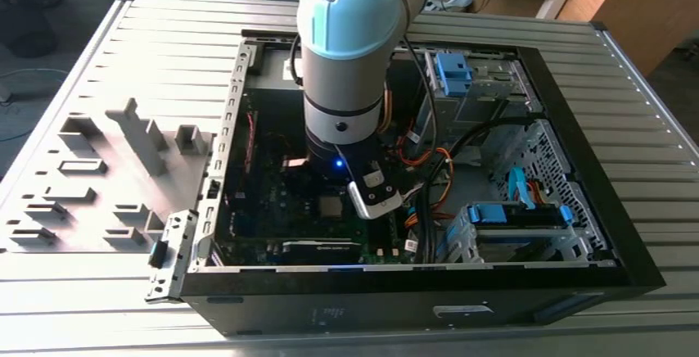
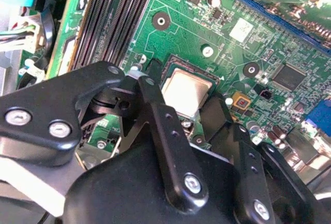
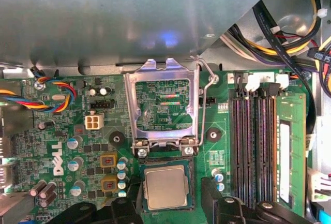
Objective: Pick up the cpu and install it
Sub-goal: 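Pick up the cpu and move it towards the insertion slot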
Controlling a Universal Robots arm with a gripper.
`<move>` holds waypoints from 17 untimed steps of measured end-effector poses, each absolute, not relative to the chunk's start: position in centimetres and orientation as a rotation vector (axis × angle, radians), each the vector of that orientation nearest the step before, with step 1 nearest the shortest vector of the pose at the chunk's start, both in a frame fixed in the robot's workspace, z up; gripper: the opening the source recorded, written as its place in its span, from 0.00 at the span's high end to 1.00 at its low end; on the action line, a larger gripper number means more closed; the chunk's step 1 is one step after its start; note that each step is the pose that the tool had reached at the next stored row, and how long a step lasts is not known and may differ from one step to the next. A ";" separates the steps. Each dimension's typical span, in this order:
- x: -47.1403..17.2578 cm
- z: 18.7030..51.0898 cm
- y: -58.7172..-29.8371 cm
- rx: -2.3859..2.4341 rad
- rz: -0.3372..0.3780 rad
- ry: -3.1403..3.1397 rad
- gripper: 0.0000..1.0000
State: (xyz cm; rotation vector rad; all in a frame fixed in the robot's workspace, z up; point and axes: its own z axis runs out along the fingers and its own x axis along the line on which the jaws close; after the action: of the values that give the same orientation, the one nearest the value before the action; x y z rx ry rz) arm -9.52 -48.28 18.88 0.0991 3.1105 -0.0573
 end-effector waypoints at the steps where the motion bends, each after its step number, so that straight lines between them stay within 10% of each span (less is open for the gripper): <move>1: -9.5 18.9 -48.3 0.099 -0.057 3.110 0.45; 17: -9.5 18.9 -48.3 0.099 -0.056 3.110 0.47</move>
State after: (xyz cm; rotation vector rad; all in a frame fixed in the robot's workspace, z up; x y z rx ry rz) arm -9.53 -48.27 18.88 0.0987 3.1102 -0.0563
